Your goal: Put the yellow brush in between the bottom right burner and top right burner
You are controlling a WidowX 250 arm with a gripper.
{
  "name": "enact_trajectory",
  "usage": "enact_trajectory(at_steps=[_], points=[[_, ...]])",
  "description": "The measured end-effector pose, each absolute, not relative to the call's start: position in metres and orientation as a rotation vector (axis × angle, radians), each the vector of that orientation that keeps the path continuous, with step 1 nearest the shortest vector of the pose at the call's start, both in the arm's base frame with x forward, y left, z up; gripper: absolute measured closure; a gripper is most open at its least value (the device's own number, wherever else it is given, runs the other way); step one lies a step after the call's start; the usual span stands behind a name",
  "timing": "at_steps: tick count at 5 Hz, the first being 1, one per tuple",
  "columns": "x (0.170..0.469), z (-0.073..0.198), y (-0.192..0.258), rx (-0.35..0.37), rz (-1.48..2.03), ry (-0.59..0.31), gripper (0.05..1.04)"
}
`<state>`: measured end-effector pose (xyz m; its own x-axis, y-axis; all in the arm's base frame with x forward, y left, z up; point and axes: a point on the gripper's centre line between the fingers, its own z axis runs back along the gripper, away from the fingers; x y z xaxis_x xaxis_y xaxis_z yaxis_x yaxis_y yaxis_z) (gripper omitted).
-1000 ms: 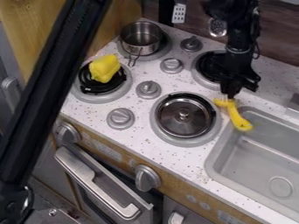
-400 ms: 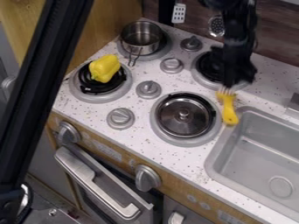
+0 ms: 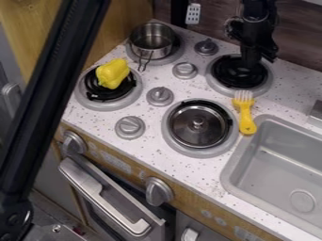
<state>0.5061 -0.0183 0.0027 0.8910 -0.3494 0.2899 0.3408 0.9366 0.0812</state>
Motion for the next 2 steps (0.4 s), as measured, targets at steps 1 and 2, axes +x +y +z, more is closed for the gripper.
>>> enact_trajectory(at_steps=[1, 2], points=[[0.506, 0.001, -0.015, 0.031, -0.348, -0.301, 1.028], [0.491, -0.017, -0.005, 0.017, -0.313, -0.239, 1.016]])
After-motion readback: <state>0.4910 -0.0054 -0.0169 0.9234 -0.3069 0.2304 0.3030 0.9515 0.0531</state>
